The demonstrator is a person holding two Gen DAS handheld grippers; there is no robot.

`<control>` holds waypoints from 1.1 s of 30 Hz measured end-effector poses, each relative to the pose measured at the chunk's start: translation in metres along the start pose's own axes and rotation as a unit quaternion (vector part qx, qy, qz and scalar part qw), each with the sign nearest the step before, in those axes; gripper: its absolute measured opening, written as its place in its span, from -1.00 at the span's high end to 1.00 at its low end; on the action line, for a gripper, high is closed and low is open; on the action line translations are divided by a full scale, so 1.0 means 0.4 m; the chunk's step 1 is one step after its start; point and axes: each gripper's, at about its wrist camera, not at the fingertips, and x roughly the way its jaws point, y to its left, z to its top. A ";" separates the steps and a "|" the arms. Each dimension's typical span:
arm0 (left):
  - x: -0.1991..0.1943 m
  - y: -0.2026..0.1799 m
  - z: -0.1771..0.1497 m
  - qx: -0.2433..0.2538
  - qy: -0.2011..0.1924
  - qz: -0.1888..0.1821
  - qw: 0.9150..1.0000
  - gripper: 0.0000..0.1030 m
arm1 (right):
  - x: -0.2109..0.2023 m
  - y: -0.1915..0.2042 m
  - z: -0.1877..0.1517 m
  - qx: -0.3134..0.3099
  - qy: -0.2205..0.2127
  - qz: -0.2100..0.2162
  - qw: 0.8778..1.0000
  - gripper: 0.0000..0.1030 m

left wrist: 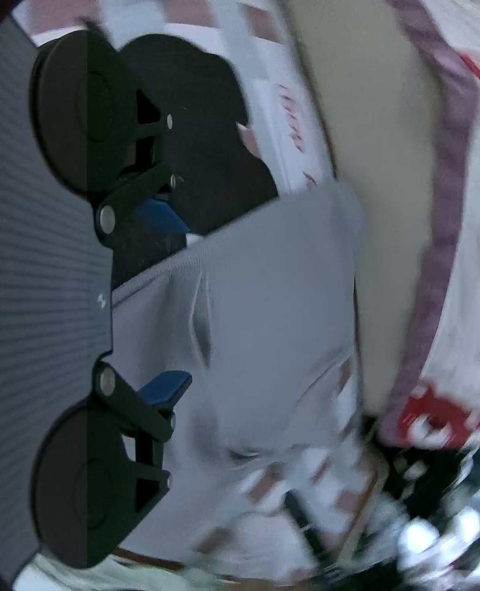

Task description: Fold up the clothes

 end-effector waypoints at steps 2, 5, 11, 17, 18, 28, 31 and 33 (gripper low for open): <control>0.018 -0.035 -0.002 0.043 0.005 0.014 0.999 -0.61 | 0.031 0.017 -0.004 -0.021 0.026 -0.014 0.999 0.20; 0.070 -0.071 0.005 0.087 0.020 0.040 0.995 -0.61 | 0.076 0.032 -0.017 -0.048 0.066 -0.036 0.996 0.20; 0.141 -0.028 0.063 -0.004 0.037 0.050 0.998 0.39 | 0.144 0.045 -0.027 -0.098 0.081 -0.064 0.990 0.25; 0.131 0.012 0.065 -0.038 0.042 0.157 0.986 0.86 | 0.152 0.036 -0.025 -0.118 0.064 -0.099 0.986 0.91; 0.131 0.014 0.057 -0.027 0.044 0.188 0.981 0.86 | 0.149 0.032 -0.023 -0.112 0.063 -0.107 0.986 0.91; 0.066 0.040 0.067 -0.101 0.039 0.084 0.991 0.53 | 0.132 0.003 -0.014 -0.047 0.063 -0.135 0.988 0.90; 0.061 0.007 0.074 -0.085 0.024 0.058 0.994 0.16 | 0.124 0.004 -0.012 -0.045 0.050 -0.132 0.989 0.88; 0.068 -0.017 0.070 -0.064 0.027 0.053 0.996 0.15 | 0.111 -0.011 -0.010 -0.016 0.037 -0.140 0.989 0.88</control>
